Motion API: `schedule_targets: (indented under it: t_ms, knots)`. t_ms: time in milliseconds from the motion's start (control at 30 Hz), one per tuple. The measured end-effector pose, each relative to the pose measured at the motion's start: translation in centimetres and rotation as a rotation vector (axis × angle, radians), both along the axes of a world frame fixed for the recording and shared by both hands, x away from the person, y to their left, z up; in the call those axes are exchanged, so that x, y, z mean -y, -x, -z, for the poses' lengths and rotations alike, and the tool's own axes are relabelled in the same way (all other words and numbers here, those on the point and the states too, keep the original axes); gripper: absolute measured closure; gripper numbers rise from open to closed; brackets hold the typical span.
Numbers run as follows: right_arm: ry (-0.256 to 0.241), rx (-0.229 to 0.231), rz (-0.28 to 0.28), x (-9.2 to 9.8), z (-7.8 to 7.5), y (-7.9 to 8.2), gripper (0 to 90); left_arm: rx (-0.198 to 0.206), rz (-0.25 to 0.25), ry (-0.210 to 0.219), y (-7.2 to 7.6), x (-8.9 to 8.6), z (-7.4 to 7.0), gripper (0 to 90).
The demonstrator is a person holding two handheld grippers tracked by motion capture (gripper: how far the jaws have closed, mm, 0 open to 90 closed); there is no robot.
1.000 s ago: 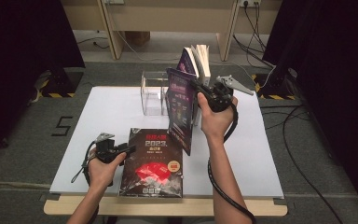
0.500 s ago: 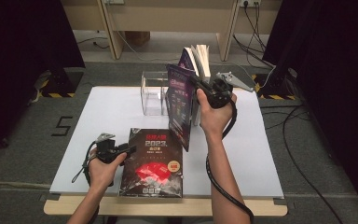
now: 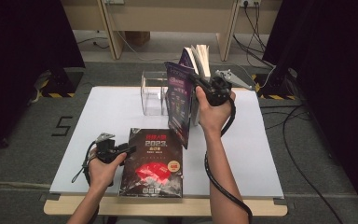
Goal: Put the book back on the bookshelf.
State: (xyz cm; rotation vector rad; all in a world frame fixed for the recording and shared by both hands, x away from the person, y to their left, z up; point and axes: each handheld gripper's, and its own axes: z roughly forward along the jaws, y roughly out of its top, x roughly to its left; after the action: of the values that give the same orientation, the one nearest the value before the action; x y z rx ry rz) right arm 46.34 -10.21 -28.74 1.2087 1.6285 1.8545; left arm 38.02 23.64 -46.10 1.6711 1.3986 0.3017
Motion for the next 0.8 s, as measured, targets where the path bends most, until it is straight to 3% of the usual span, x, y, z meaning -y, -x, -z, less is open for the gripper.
schedule_targets:
  t_ms: [800]
  knots:
    - [-0.007,0.004,0.014,-0.3,-0.4,-1.1,85.1,-0.003,-0.002,0.007,0.0,-0.1,0.1,52.8]
